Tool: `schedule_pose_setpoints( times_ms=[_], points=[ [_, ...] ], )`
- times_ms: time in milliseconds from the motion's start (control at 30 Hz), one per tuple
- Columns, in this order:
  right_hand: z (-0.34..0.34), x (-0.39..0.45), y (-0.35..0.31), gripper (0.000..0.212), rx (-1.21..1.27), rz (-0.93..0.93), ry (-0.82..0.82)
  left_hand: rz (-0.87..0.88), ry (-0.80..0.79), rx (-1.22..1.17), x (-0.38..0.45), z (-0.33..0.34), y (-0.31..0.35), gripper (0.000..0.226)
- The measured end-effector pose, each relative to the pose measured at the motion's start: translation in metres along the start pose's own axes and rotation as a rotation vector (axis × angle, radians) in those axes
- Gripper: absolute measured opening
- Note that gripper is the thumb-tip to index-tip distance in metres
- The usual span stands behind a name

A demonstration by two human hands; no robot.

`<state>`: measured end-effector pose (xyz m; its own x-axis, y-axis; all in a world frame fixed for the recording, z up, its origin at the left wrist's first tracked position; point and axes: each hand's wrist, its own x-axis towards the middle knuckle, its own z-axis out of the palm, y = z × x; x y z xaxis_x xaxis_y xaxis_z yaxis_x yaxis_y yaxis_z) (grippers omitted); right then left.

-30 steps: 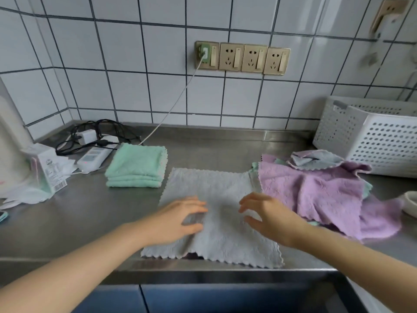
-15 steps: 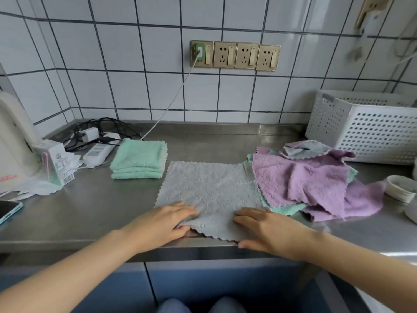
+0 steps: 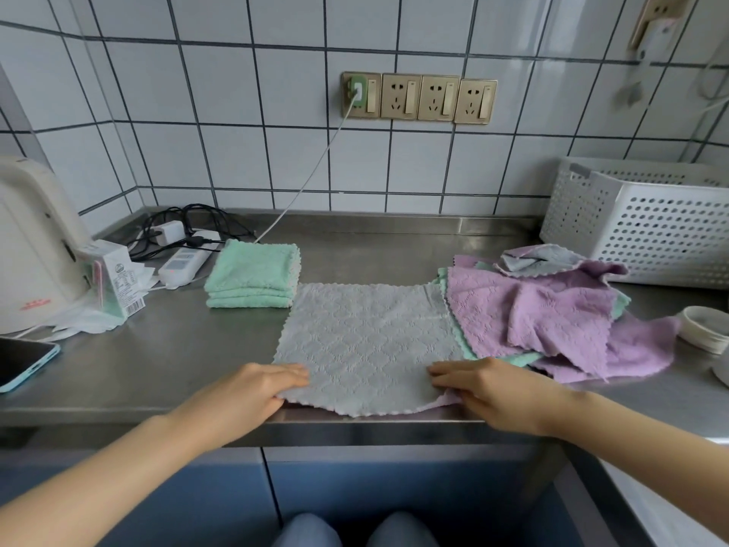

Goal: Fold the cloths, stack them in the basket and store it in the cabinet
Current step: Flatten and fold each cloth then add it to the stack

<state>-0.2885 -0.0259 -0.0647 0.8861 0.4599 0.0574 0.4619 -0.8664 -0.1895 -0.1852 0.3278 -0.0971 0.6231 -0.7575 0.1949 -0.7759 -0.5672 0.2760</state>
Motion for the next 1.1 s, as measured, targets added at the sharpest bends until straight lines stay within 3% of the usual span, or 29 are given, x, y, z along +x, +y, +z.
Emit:
schedule_pose_setpoints(
  times_ms=[100,233,367,433,500,600,733,933,1100],
  points=[
    [-0.002,-0.007,0.004,0.019,0.061,0.019,0.105,-0.033,-0.005,-0.085,-0.003,-0.007,-0.006,0.045],
    [-0.011,-0.018,0.004,0.011,0.17,0.157,0.217,-0.17,0.009,-0.247,-0.009,-0.022,0.0,0.027],
    [-0.026,-0.031,-0.001,0.02,0.372,0.27,0.18,-0.262,-0.181,-0.437,-0.013,-0.052,0.01,0.005],
    [-0.032,-0.033,-0.003,0.02,0.49,0.295,0.159,-0.287,-0.249,-0.591,-0.014,-0.067,0.014,0.009],
    [-0.039,-0.027,-0.001,0.02,0.581,0.329,0.212,-0.328,-0.213,-0.699,-0.01,-0.076,0.014,0.02],
    [-0.044,-0.002,0.009,0.017,0.681,0.45,0.341,-0.47,0.016,-0.831,0.013,-0.074,0.011,0.011],
    [-0.038,0.043,0.034,0.011,0.583,0.578,0.432,-0.643,0.212,-0.768,0.056,-0.054,-0.006,0.003],
    [-0.011,0.075,0.064,0.013,0.397,0.688,0.39,-0.734,0.208,-0.54,0.088,-0.018,-0.042,0.012],
    [-0.001,0.079,0.074,0.016,0.323,0.703,0.422,-0.741,0.259,-0.492,0.095,-0.011,-0.05,0.014]
  ],
)
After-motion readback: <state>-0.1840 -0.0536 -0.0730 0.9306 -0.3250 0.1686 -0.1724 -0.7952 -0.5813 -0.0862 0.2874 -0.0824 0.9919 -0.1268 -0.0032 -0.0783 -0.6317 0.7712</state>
